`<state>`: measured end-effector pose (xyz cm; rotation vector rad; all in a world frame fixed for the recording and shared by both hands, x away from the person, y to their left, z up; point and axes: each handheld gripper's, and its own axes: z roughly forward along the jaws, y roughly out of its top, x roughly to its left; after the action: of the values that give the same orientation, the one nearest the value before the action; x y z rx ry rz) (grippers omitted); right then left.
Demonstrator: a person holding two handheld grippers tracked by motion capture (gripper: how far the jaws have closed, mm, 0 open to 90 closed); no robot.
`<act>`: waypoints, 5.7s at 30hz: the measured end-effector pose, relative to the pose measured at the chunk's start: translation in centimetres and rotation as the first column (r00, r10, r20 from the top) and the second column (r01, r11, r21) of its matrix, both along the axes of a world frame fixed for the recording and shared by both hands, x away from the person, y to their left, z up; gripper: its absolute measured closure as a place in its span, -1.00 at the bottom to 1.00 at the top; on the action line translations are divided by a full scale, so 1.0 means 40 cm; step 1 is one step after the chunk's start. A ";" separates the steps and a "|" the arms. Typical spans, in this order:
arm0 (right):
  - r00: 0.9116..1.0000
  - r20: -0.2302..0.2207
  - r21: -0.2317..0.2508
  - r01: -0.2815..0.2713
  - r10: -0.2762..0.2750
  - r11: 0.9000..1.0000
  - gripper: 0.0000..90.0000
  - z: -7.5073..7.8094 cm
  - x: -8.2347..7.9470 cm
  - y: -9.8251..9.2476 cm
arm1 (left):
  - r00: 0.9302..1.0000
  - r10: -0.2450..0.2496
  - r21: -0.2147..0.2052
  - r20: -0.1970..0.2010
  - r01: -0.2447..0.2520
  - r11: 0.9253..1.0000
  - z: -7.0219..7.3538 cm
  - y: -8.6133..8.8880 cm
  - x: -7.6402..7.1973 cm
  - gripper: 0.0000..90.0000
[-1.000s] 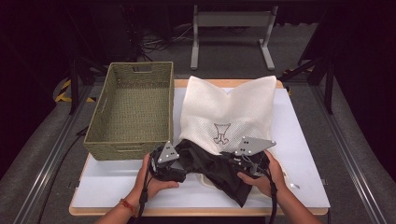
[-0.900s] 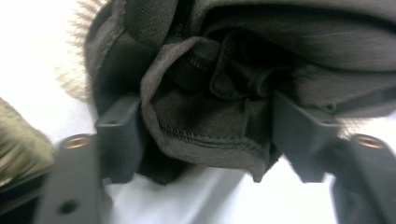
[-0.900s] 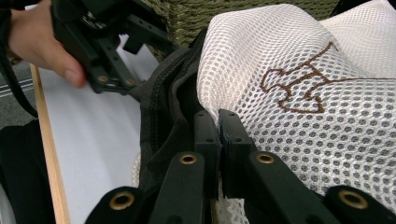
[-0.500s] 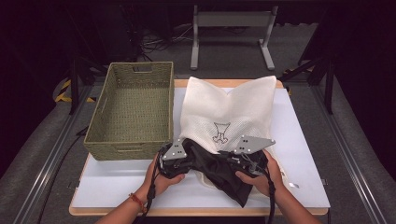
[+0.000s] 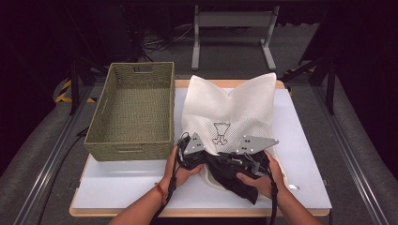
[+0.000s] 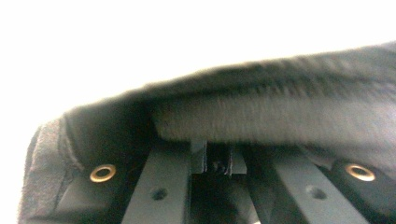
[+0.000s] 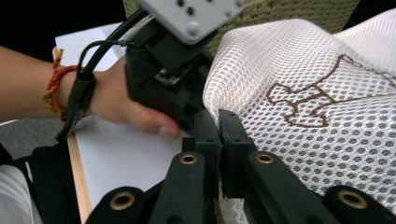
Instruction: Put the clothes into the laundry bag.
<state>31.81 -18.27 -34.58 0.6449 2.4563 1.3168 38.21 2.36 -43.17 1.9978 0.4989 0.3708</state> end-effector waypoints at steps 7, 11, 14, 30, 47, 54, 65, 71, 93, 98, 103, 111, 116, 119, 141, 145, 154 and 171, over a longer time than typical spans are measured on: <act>1.000 -0.004 -0.066 0.012 -0.012 0.998 0.94 -0.022 0.006 -0.005 | 1.000 0.016 -0.012 -0.019 -0.017 1.000 -0.008 0.003 0.018 0.80; 1.000 -0.005 -0.078 0.015 -0.016 0.997 0.93 -0.030 0.009 -0.013 | 0.999 -0.032 -0.010 -0.015 0.032 0.999 0.000 0.026 -0.002 0.74; 1.000 -0.002 -0.080 0.010 -0.010 0.997 0.93 -0.031 0.008 -0.012 | 0.999 -0.039 0.016 -0.011 0.039 0.999 0.015 0.047 -0.023 0.63; 1.000 0.001 -0.063 0.014 -0.014 0.998 0.92 -0.025 0.005 -0.018 | 0.989 -0.117 0.034 -0.088 0.120 0.992 0.016 0.014 -0.124 -0.75; 0.998 -0.061 -0.068 0.013 -0.018 0.998 0.93 -0.048 0.015 -0.022 | 0.993 0.100 0.160 -0.071 -0.087 0.983 -0.042 -0.092 -0.037 -0.06; 0.997 -0.070 -0.022 0.014 -0.016 1.000 0.94 -0.032 0.012 -0.032 | 0.996 0.090 0.113 0.005 -0.090 0.990 -0.012 -0.074 -0.053 0.59; 0.999 -0.019 0.113 -0.036 0.039 0.993 0.94 0.054 -0.027 -0.033 | 0.978 0.143 -0.040 0.151 -0.139 0.990 0.092 -0.040 -0.087 0.67; 0.999 0.002 0.133 -0.036 0.036 0.990 0.95 0.073 -0.040 -0.050 | 0.967 0.177 -0.052 0.185 -0.170 0.984 0.101 -0.035 -0.078 0.67; 0.996 -0.050 -0.072 0.070 -0.074 0.995 0.94 -0.060 0.009 -0.075 | 0.998 0.055 -0.032 -0.029 -0.056 0.998 0.021 -0.005 -0.043 -0.24; 0.996 -0.012 -0.060 0.087 -0.088 0.994 0.94 -0.047 0.007 -0.073 | 1.000 0.024 0.074 -0.018 -0.023 0.997 0.057 -0.009 -0.084 -0.57; 0.996 0.002 -0.050 0.084 -0.084 0.995 0.94 -0.043 0.004 -0.073 | 0.998 0.026 0.207 0.056 -0.037 0.978 0.068 0.013 -0.161 -0.62; 0.997 -0.005 -0.052 0.079 -0.080 0.995 0.94 -0.050 0.004 -0.071 | 0.993 -0.033 0.208 0.111 0.009 0.978 0.052 -0.003 -0.227 -0.56; 0.997 -0.020 -0.047 0.077 -0.078 0.996 0.94 -0.055 0.007 -0.074 | 0.999 -0.036 0.143 -0.020 0.039 0.989 0.025 -0.033 -0.167 -0.55; 0.996 -0.031 -0.054 0.077 -0.079 0.996 0.94 -0.060 0.007 -0.071 | 0.995 -0.057 0.150 -0.085 0.069 0.986 -0.003 -0.080 -0.142 -0.65; 0.994 -0.069 -0.073 0.082 -0.087 0.994 0.93 -0.081 0.011 -0.069 | 0.997 0.055 0.364 0.048 -0.068 0.929 -0.028 -0.152 -0.057 0.66; 0.994 -0.077 -0.055 0.077 -0.081 0.995 0.94 -0.078 0.009 -0.075 | 0.993 0.095 0.297 0.065 -0.110 0.948 -0.012 -0.129 -0.036 0.70; 0.996 -0.072 -0.014 0.050 -0.051 0.999 0.95 -0.050 -0.012 -0.066 | 0.968 0.202 0.158 0.148 -0.225 0.962 0.014 -0.088 -0.005 0.75; 0.989 -0.074 -0.195 0.111 -0.128 0.975 0.94 -0.121 0.021 -0.050 | 1.000 0.025 0.145 -0.006 -0.024 0.989 -0.010 0.014 -0.039 -0.23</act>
<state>32.64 -20.25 -39.42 0.8006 2.5265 1.0146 36.65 2.91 -43.58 2.1358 0.5142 0.4252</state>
